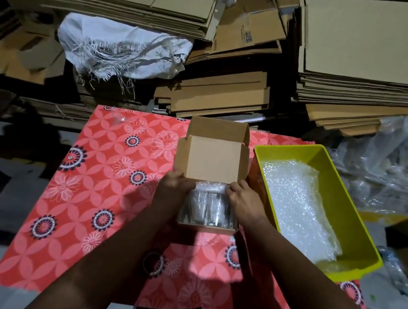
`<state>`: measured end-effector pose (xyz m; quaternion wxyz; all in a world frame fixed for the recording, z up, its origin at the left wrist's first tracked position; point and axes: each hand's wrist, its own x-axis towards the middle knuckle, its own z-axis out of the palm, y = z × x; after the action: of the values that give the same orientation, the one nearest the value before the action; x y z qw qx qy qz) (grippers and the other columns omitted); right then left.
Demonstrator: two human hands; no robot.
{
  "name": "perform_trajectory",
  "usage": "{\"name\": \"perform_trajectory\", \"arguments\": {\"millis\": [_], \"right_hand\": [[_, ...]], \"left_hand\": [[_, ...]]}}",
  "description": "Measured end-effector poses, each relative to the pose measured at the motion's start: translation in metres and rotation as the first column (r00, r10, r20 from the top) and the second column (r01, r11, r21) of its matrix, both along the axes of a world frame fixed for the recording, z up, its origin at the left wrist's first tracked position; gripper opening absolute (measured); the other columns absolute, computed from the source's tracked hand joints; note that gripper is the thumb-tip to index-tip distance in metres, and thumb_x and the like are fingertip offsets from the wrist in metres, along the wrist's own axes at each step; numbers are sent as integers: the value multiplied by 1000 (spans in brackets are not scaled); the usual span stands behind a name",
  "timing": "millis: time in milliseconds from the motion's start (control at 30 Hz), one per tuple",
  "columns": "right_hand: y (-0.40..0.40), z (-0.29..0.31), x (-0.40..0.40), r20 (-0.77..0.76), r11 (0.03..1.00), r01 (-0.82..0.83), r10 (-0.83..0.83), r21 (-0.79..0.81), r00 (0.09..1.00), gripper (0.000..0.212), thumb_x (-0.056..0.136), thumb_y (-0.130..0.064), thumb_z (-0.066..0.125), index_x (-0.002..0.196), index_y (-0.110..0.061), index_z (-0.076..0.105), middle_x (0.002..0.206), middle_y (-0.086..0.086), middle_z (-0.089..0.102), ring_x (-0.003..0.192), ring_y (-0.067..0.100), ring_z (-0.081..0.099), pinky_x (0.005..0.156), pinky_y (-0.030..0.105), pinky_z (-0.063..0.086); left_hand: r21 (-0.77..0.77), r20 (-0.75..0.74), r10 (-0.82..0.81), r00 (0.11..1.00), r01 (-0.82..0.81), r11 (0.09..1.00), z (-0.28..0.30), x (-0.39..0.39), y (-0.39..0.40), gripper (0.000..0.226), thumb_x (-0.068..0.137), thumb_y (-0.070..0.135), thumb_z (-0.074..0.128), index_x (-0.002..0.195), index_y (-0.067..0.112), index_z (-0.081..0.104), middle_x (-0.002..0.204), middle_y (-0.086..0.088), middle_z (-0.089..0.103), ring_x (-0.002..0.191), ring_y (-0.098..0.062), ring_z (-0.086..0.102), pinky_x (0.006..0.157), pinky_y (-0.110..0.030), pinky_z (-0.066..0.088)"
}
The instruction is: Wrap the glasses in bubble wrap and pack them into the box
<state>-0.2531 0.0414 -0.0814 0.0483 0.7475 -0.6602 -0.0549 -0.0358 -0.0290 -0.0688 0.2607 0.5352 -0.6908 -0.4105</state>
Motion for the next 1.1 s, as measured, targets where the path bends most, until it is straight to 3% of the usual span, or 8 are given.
{"name": "perform_trajectory", "arguments": {"millis": [167,367,533,700,833,933,1000,1100], "right_hand": [[11,3,10,6,977,185,-186,109,982,41,84,-29,56,124,-20,52,98,-1,75,113,24,47,80,40,38],[3,9,8,-20,948,207,-208,242,978,37,86,-36,52,121,-24,47,109,2,70,117,27,46,77,37,40],[-6,18,12,-6,908,277,-290,315,957,38,88,-32,53,125,-29,52,116,2,68,123,26,44,83,36,46],[2,33,16,108,912,248,-297,327,949,45,86,-29,57,131,-26,52,117,5,67,125,27,46,87,36,52],[22,64,12,328,965,234,-184,-120,927,35,82,-23,61,117,-23,62,102,3,72,101,27,58,73,37,51],[41,77,-15,584,757,549,-278,-355,762,17,85,-18,59,101,-19,64,86,7,66,86,26,58,63,37,47],[51,68,-54,648,644,724,-447,-246,617,18,86,-16,58,101,-15,67,91,11,70,88,31,63,66,36,47],[62,40,-106,342,626,754,-765,200,545,30,91,-29,58,113,-9,67,114,16,69,107,36,63,82,35,50]], "left_hand": [[-407,554,-155,818,428,807,-22,-1,-7,12,67,11,69,77,17,70,77,-5,64,75,-27,59,63,-32,46],[-351,750,-148,644,578,737,-31,7,-9,21,70,18,62,90,21,66,81,3,71,95,-25,59,80,-39,44],[-191,778,-258,573,606,773,-26,4,-18,13,84,21,59,94,25,65,91,9,66,107,-20,58,89,-33,34],[-108,681,-339,649,547,830,-19,13,-17,39,87,44,54,124,35,62,113,11,55,95,-17,58,66,-5,42],[-92,545,-367,754,489,867,-8,15,-14,40,88,37,64,126,47,57,114,13,57,102,-12,61,82,-24,51],[-165,462,-305,833,419,893,0,10,-4,41,87,27,67,125,42,61,108,12,58,99,-12,62,80,-22,50],[-233,479,-275,834,422,876,3,-1,5,44,86,18,66,129,28,62,119,2,66,109,-20,61,91,-28,50],[-253,461,-320,828,468,847,4,-15,14,49,88,13,64,136,19,60,134,-3,64,123,-26,56,106,-33,42]]}}
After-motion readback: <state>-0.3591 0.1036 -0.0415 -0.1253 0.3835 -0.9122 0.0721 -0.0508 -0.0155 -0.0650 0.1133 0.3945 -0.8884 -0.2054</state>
